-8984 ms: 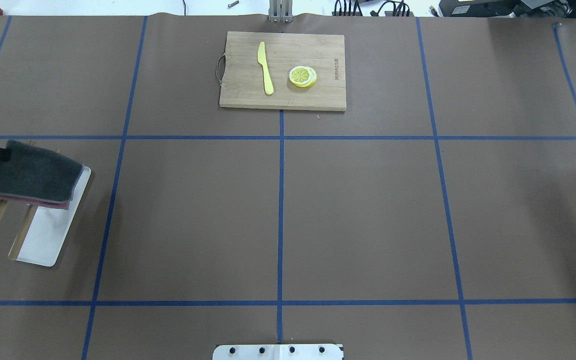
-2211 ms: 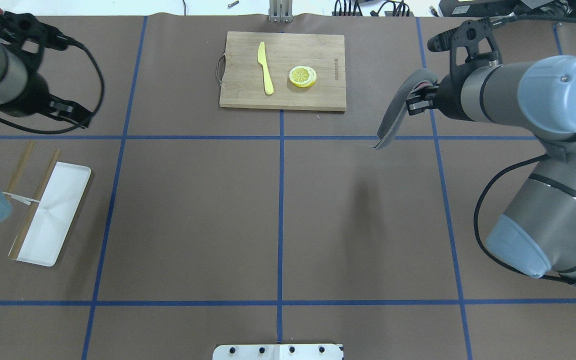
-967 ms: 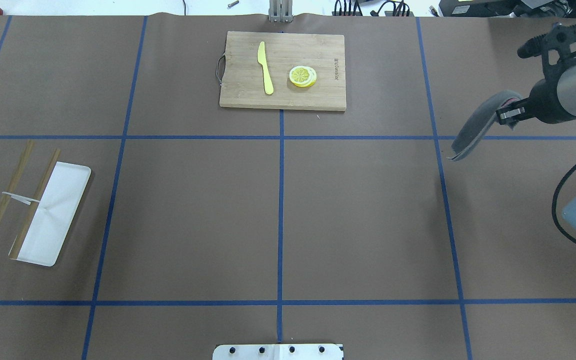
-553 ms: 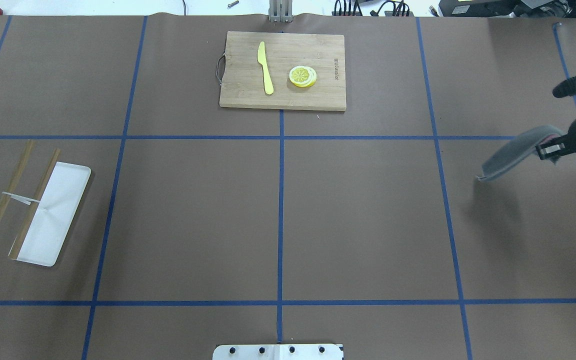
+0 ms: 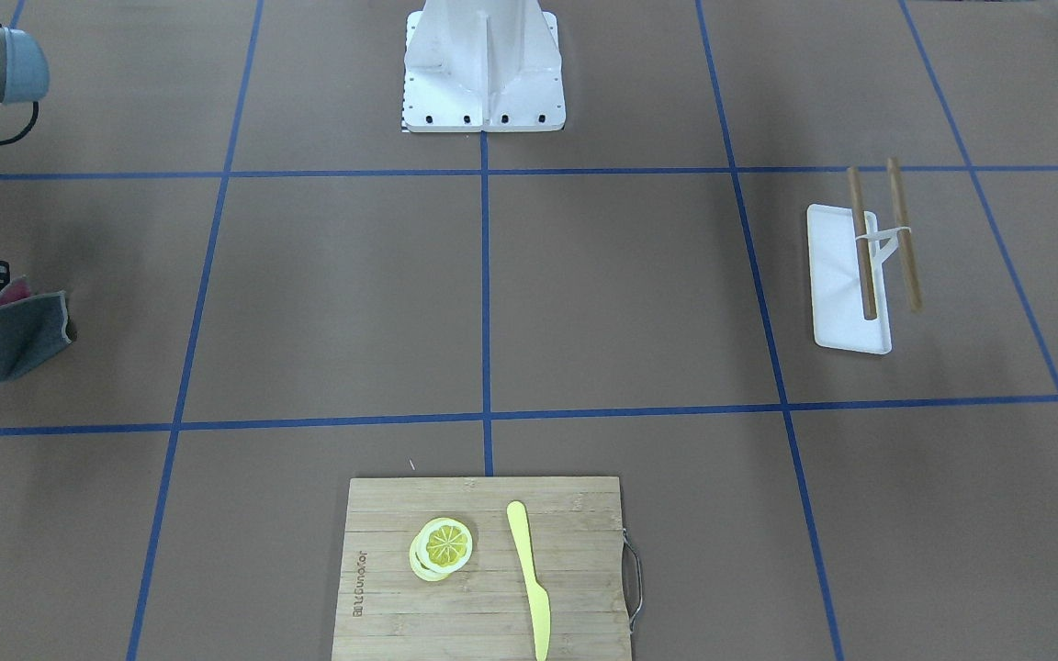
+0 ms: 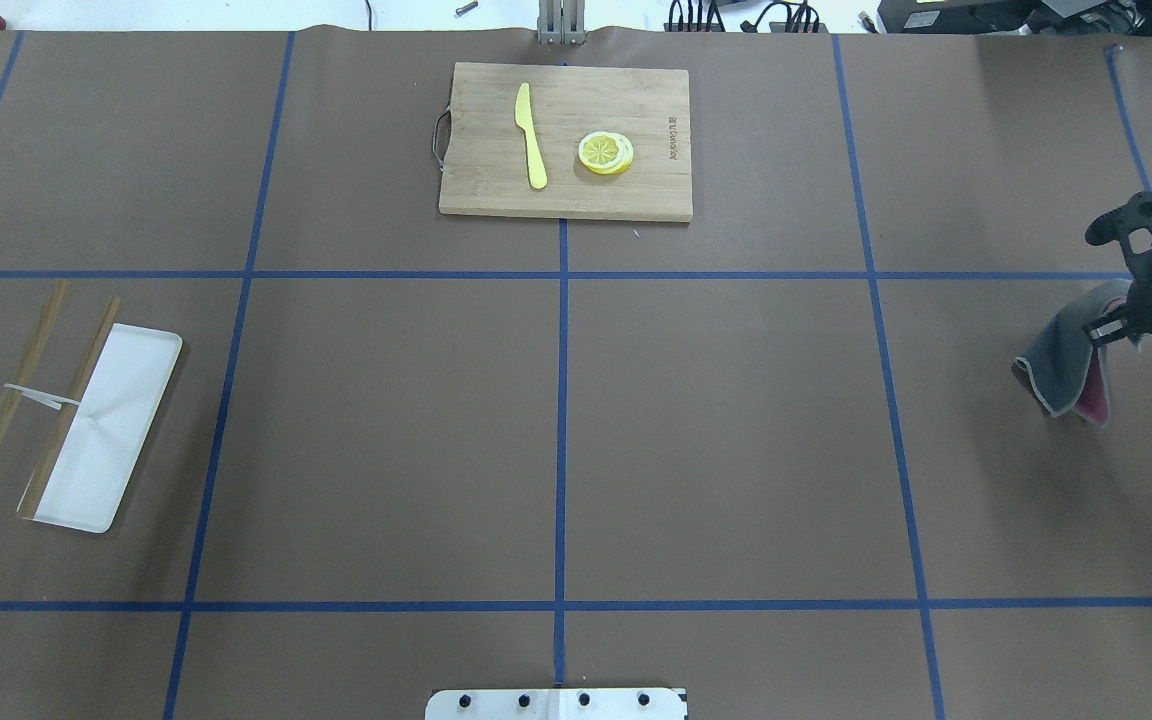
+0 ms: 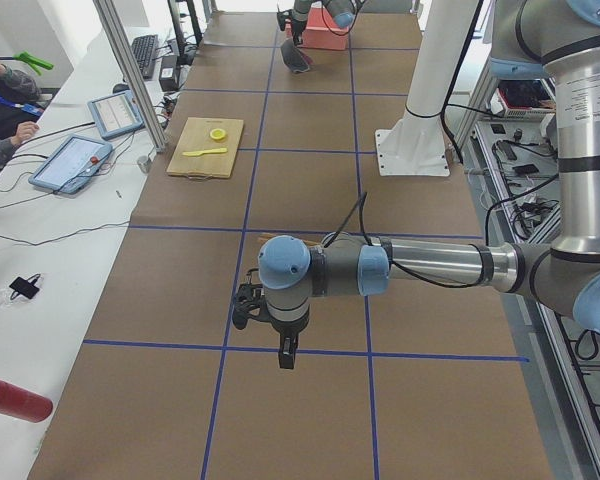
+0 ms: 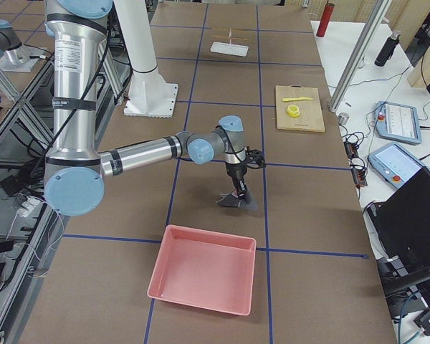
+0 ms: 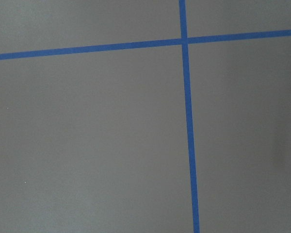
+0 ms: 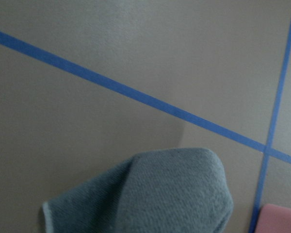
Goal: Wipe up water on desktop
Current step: 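Lower the towel with the right gripper onto the table near the pink bin, then wipe the towel across the table with the right gripper toward the center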
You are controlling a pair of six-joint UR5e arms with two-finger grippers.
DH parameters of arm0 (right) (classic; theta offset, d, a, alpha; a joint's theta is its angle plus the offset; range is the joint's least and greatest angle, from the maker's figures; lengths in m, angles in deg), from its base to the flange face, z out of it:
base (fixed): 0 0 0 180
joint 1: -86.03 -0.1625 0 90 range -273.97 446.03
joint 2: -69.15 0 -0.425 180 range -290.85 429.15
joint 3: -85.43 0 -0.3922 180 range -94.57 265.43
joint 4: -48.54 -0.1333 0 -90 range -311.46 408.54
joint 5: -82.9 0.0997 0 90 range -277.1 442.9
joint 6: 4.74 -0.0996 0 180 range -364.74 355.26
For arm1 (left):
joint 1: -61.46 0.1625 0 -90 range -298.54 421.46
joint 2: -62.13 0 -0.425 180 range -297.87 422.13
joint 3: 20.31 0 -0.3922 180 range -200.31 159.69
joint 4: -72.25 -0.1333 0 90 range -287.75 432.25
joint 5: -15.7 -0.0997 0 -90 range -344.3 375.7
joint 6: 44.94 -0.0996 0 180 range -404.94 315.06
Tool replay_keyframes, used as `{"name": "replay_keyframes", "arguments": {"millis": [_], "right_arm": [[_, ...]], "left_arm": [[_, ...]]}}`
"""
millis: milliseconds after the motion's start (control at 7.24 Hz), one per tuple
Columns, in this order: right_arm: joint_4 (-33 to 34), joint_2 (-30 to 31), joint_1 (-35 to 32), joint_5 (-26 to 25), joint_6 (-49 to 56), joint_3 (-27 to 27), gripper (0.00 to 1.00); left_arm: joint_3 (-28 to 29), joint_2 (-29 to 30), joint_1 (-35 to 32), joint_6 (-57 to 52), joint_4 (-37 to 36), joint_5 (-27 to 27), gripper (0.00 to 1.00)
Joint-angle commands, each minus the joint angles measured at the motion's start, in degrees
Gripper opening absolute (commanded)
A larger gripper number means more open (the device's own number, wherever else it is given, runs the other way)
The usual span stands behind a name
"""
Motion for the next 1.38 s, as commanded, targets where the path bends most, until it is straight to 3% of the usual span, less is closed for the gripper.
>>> {"name": "replay_keyframes", "arguments": {"millis": [0, 415, 691, 967, 1244], "right_arm": [[0.23, -7.19, 6.11, -0.21, -8.46, -2.39, 0.00], [0.68, -19.23, 17.18, -0.65, -27.17, -3.97, 0.00], [0.59, -27.67, 20.90, -1.78, -38.62, -4.59, 0.00], [0.59, -25.01, 21.44, -3.27, -40.00, -3.63, 0.00], [0.50, -16.24, 19.78, -3.37, -32.31, -0.40, 0.00]], "left_arm": [[-0.27, 0.05, 0.00, -0.01, 0.03, 0.03, 0.99], [-0.01, 0.49, 0.00, -0.01, 0.03, -0.06, 0.99], [0.17, 0.67, -0.09, 0.08, 0.03, -0.06, 0.99], [0.26, 0.67, -0.09, -0.01, 0.03, -0.06, 0.99], [0.17, 0.85, -0.09, -0.01, 0.03, -0.06, 0.99]]}}
